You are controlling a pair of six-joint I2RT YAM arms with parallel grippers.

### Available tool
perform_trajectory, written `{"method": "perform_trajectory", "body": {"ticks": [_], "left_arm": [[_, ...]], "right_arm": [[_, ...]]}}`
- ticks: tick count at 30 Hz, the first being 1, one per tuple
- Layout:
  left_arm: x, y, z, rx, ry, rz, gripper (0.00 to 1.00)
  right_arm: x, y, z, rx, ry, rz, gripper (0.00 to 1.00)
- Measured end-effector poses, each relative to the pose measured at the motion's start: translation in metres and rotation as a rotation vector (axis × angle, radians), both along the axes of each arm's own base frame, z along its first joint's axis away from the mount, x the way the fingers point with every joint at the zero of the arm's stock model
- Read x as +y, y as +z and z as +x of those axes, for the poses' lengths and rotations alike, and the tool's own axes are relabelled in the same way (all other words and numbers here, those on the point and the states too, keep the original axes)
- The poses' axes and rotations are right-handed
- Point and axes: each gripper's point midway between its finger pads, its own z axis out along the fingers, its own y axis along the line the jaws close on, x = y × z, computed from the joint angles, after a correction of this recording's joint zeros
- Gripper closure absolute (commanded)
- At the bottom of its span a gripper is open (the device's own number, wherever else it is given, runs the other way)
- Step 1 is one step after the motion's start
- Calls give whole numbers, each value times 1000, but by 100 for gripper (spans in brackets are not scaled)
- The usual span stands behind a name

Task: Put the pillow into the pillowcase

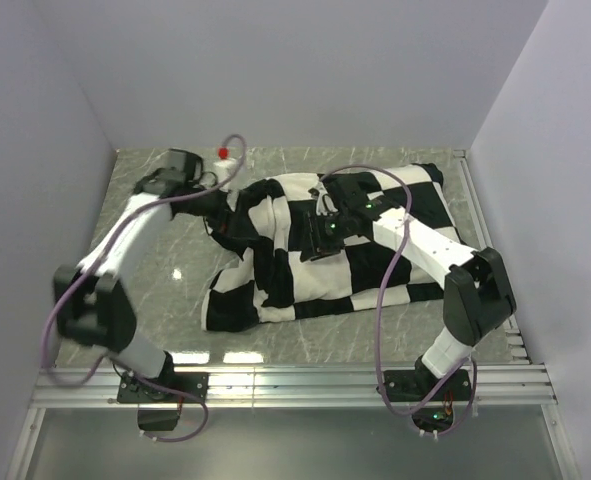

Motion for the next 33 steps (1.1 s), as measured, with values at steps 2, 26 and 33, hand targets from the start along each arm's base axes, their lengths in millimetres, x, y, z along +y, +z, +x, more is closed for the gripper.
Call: {"method": "perform_trajectory", "body": {"ticks": [2, 26, 33], "left_arm": [[21, 31, 2, -150, 77, 6, 1], [45, -35, 27, -89, 452, 83, 23], [5, -72, 34, 5, 402, 67, 49]], "right_arm": [[-8, 3, 2, -35, 0, -25, 60], [58, -39, 114, -96, -42, -142, 100], [47, -18, 106, -101, -35, -112, 100]]}}
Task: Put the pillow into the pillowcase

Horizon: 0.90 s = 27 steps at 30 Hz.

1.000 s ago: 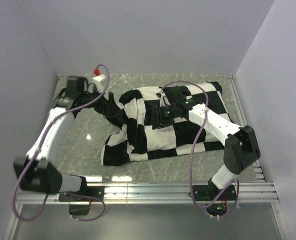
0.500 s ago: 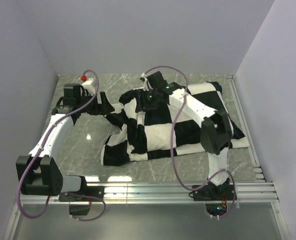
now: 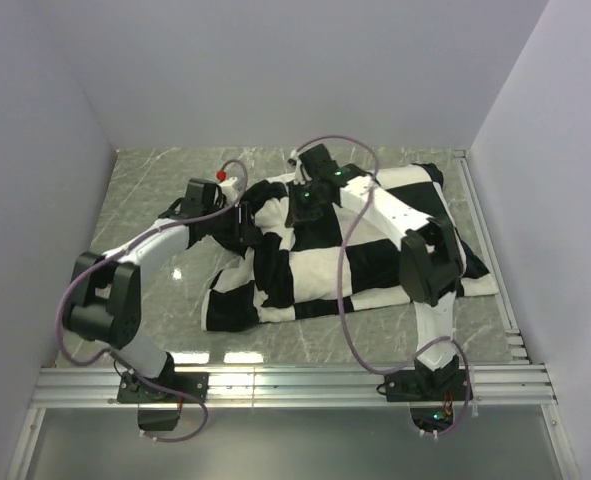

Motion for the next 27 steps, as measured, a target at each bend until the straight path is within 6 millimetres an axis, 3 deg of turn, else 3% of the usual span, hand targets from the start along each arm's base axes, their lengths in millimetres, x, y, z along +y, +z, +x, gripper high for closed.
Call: {"method": "perform_trajectory", "body": {"ticks": [6, 9, 13, 18, 21, 23, 24, 27], "left_arm": [[-27, -31, 7, 92, -17, -53, 64], [-48, -33, 11, 101, -50, -84, 69], [-58, -37, 15, 117, -56, -95, 72], [-50, -36, 16, 111, -49, -84, 70], [-40, -29, 12, 86, -49, -66, 67], [-35, -18, 11, 53, -57, -60, 67], [-33, -11, 11, 29, -61, -59, 67], [-29, 7, 12, -39, -78, -55, 66]], "right_arm": [[-22, 71, -8, -71, -3, 133, 100], [-23, 86, -13, -87, 14, 161, 100], [-23, 76, -16, -54, 28, 155, 100], [-37, 65, -11, -23, 10, 134, 98], [-46, 56, -11, 4, -7, 120, 79], [-51, 47, -13, 28, -13, 113, 86], [-52, 42, -14, 41, -12, 112, 100], [-53, 29, -17, 94, -16, 115, 100]]}}
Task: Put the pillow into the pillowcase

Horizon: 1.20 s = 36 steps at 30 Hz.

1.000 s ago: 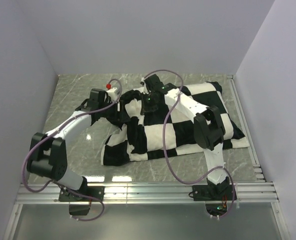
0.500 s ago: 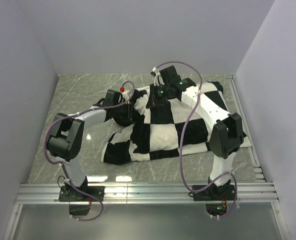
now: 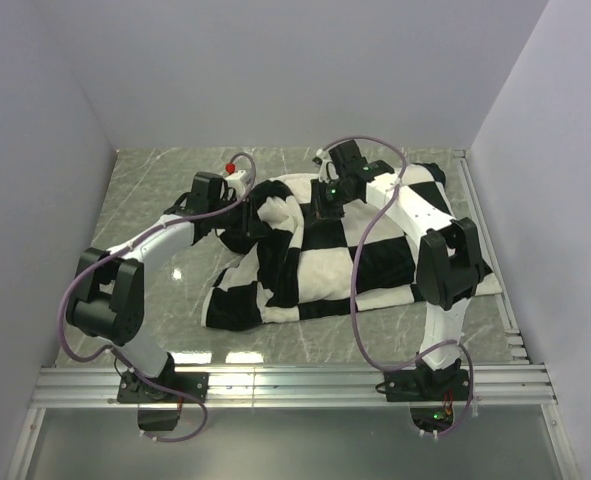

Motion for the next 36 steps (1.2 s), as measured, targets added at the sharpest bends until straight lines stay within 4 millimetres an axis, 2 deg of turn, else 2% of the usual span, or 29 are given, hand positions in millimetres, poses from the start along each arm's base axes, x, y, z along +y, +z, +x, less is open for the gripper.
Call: {"method": "perform_trajectory", "body": {"ticks": [2, 3, 4, 5, 6, 9, 13, 16, 17, 18, 20, 22, 24, 26, 28, 31, 33, 36], "left_arm": [[0, 3, 0, -13, -7, 1, 65], [0, 3, 0, -14, -8, 2, 65], [0, 3, -1, -13, -9, 2, 65], [0, 2, -1, -10, -10, 3, 65], [-1, 2, -1, -9, -10, 2, 65], [-2, 2, -2, -6, -11, 0, 65], [-6, -1, -2, 2, -19, -2, 64], [-9, -1, 1, 4, -21, -5, 65], [-11, 0, 2, 2, -21, -8, 65], [-12, 1, 2, 3, -21, -13, 65], [-15, 4, 2, -2, -26, -27, 66], [-21, 6, 2, -5, -35, -46, 68], [-29, 5, 2, 1, -46, -64, 70], [-40, -4, 2, 26, -58, -77, 71], [-51, -17, 3, 60, -64, -82, 73], [-67, -43, 8, 134, -57, -87, 72], [-75, -52, 14, 182, -55, -109, 68], [-71, -39, 18, 214, -55, -182, 54]], "right_arm": [[0, -3, -2, 26, 5, 15, 97], [1, -4, -4, 37, 6, 25, 80], [2, -3, -4, 47, 4, 35, 70], [2, -2, -4, 52, 1, 44, 65], [2, -1, -3, 54, -1, 51, 54], [3, 2, -1, 59, -8, 72, 53], [6, -1, 3, 62, -20, 81, 58], [8, -19, 9, 87, -24, 64, 76], [9, -27, 11, 103, -27, 56, 94], [8, -34, 11, 112, -23, 48, 100], [8, -47, 9, 146, -23, 36, 100], [7, -46, 6, 166, -16, 51, 100], [8, -34, 6, 159, -7, 97, 100], [4, -12, 3, 139, 1, 168, 100], [1, 14, -4, 105, 8, 241, 100], [-1, 64, -15, 24, 21, 356, 100], [6, 89, -22, -21, 47, 414, 100], [21, 105, -31, -41, 81, 469, 100]]}}
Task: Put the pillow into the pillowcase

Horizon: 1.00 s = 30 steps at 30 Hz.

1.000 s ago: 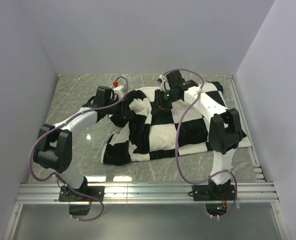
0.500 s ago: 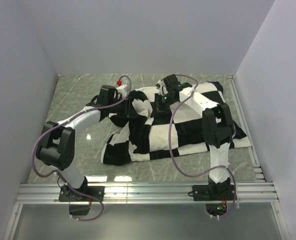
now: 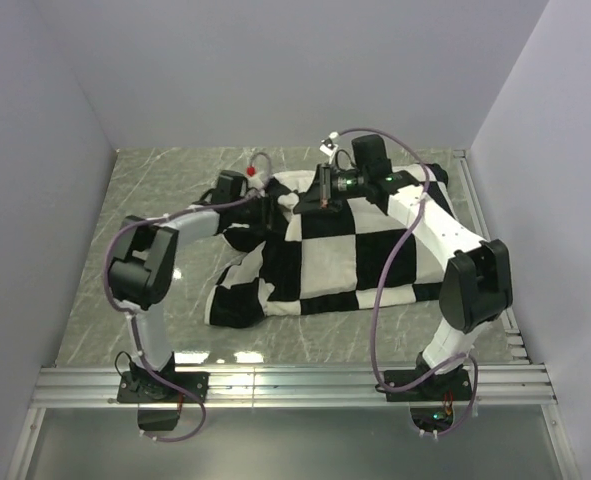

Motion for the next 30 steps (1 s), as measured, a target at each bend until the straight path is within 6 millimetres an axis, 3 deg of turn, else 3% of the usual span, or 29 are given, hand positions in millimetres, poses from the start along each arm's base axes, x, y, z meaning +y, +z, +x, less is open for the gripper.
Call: {"method": "perform_trajectory", "body": {"ticks": [2, 4, 6, 7, 9, 10, 14, 18, 19, 21, 22, 24, 26, 28, 30], "left_arm": [[17, 22, 5, 0, 20, -52, 48], [55, 50, 13, -24, 64, -81, 41], [103, 81, 16, -81, 126, -74, 35], [134, 98, 16, -126, 170, -52, 26], [178, 121, 5, -198, 227, 2, 10], [192, 128, -2, -234, 233, 35, 9], [207, 134, -32, -285, 163, 141, 8], [213, 115, -55, -235, 99, 208, 7], [215, 112, -58, -227, 90, 223, 4], [220, 107, -62, -224, 75, 256, 1], [222, 104, -64, -222, 68, 273, 1], [226, 99, -66, -237, 48, 308, 1], [230, 90, -71, -256, 22, 344, 1], [235, 72, -81, -259, -9, 393, 1], [242, 50, -95, -245, -45, 445, 1]], "right_arm": [[11, -7, -1, 29, 10, 13, 100], [21, -20, 2, 76, 8, 16, 100], [29, -36, 9, 107, 0, 10, 100], [34, -47, 13, 123, -6, -2, 100], [47, -67, 23, 156, -15, -26, 100], [55, -78, 29, 166, -18, -40, 100], [94, -104, 62, 172, -29, -62, 100], [129, -99, 91, 99, -45, -41, 100], [137, -92, 97, 70, -48, -29, 75], [145, -73, 105, 11, -52, -7, 46], [147, -61, 110, -34, -51, 2, 27], [144, -37, 111, -130, -32, 3, 24], [125, -24, 106, -176, -21, -34, 23], [85, -13, 99, -223, -26, -98, 18], [22, -10, 90, -262, -77, -207, 16]]}}
